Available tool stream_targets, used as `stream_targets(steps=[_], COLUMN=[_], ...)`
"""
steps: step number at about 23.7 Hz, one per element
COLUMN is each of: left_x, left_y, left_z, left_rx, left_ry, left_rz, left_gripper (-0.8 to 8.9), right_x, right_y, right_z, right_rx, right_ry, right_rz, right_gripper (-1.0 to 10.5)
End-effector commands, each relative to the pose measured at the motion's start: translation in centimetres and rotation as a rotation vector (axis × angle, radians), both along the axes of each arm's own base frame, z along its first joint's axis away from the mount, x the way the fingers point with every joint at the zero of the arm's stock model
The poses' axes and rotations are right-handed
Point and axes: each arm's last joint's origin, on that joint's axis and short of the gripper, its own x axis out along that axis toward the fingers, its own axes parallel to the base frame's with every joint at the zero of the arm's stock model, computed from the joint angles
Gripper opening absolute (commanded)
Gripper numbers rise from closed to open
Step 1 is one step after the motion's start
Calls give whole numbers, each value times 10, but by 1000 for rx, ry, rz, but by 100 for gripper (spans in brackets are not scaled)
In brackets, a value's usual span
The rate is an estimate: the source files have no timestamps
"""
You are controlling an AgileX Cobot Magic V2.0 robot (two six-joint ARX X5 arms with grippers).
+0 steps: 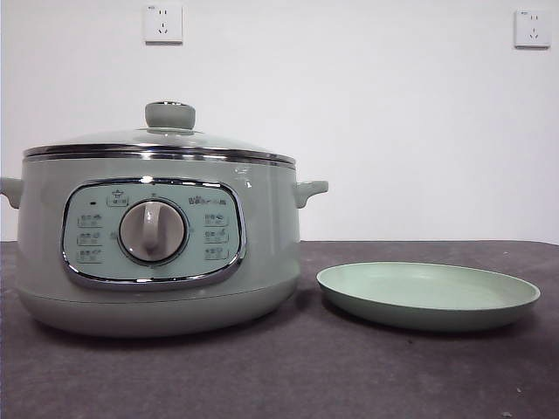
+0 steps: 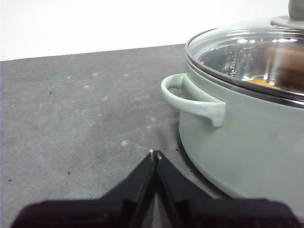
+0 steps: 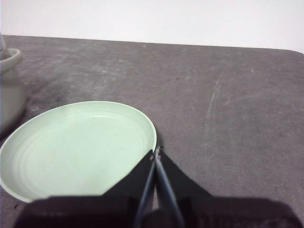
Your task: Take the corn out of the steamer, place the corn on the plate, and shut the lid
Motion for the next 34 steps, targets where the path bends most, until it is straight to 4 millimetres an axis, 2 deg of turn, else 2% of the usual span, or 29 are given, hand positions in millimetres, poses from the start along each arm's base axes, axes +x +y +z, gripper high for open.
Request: stream_targets(steps=[1,4,7,15,20,22,28,34], left_x=[0,0,0,0,-1,-3,-11,-7], left_y=[0,0,0,-4,-6,-6,-6,-7], left_z=[-4,-4,-4,-4,1,8,47,91], left_rx=[-5,-6,-16,-382,-465,-472,-462,-406], left_ry=[13,14,14,75,86,71,25,52], left_rz=[3,3,-9,-90,-145,-160,-164,-174], left_gripper=[-3,-3,-3,-3,-6,-7,-8,-8], right_x=[1,1,1,1,2,1,-1,5], right_y=[0,0,0,0,0,1,1,3], right_z=[-5,-5,-5,0,3,8,32,70], right_rx=[1,20,122,577,683,685,655,508], right_ry=[11,15,33,76,63,49,64,101], right_rz=[-3,-5,-18,-85,-83,-68,-54,-10], right_gripper=[2,2,2,2,-2,-11,-12,-11])
